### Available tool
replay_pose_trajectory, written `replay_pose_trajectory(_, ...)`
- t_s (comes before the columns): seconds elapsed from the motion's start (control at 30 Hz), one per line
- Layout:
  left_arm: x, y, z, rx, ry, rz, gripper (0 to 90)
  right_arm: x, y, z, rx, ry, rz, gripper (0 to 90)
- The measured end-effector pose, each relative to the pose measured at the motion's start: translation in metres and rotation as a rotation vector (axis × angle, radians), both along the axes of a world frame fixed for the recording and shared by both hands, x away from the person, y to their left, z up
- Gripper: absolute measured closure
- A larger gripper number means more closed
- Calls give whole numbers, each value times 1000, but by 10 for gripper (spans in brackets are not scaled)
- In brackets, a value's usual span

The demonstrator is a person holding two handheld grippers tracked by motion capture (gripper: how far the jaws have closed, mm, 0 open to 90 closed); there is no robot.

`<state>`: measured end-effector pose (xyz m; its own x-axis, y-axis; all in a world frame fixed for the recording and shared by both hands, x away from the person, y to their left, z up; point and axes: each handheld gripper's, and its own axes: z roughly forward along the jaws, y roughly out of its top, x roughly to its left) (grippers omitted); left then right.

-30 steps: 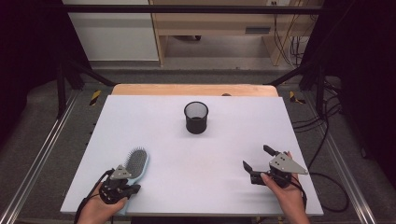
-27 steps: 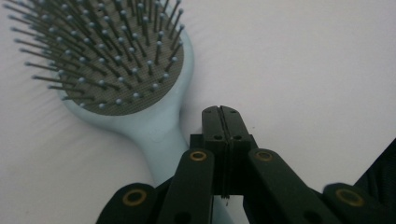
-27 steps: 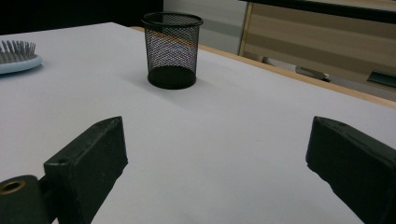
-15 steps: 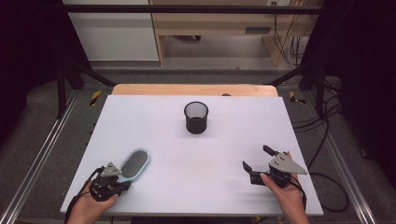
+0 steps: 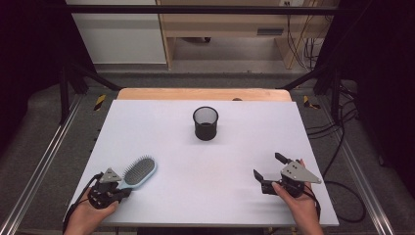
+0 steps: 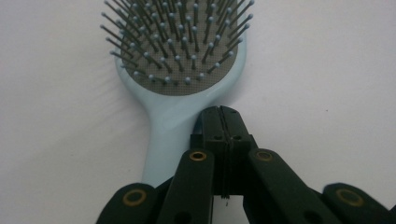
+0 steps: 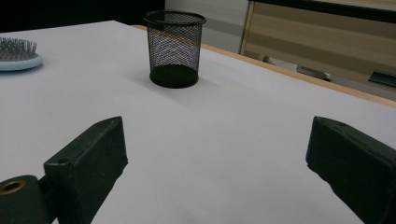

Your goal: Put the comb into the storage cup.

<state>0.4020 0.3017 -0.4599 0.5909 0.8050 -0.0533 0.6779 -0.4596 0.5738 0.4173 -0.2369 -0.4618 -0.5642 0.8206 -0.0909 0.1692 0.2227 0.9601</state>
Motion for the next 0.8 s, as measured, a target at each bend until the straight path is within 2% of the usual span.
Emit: replay_pose_trajectory(0.8,-1,7,3,7,-10,0,900,0,0,0,1,0,2,53)
